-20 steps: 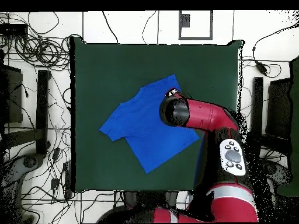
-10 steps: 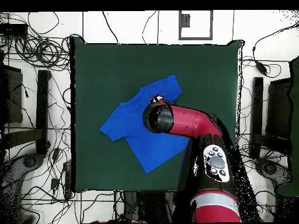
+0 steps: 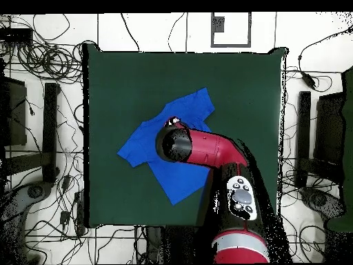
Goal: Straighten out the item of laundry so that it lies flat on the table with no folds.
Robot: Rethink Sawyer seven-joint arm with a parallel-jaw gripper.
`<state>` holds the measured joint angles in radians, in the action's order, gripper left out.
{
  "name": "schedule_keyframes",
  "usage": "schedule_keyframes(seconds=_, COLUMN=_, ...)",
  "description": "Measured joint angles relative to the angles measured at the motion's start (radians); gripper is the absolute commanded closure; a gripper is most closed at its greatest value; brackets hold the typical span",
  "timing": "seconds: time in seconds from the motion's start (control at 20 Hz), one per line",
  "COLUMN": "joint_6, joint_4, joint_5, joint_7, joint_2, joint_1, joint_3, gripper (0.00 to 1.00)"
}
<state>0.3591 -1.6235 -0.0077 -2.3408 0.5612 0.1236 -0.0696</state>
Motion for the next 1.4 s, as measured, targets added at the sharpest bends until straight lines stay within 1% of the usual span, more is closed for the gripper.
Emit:
schedule_keyframes(seconds=0.4, joint_6=0.000, joint_4=-0.015, joint_5=0.045, joint_7=0.000, joint_2=0.009, joint_1=-0.030, joint_3=0.000, gripper=0.00)
schedule_keyframes(seconds=0.65, joint_6=0.000, joint_4=-0.024, joint_5=0.064, joint_7=0.000, joint_2=0.009, joint_1=-0.033, joint_3=0.000, gripper=0.00)
schedule_keyframes(seconds=0.9, joint_6=0.000, joint_4=-0.038, joint_5=0.103, joint_7=0.000, joint_2=0.009, joint_1=-0.064, joint_3=-0.005, gripper=0.00)
schedule_keyframes(seconds=1.4, joint_6=-0.014, joint_4=-0.052, joint_5=0.200, joint_7=0.000, joint_2=0.009, joint_1=-0.162, joint_3=-0.008, gripper=0.00)
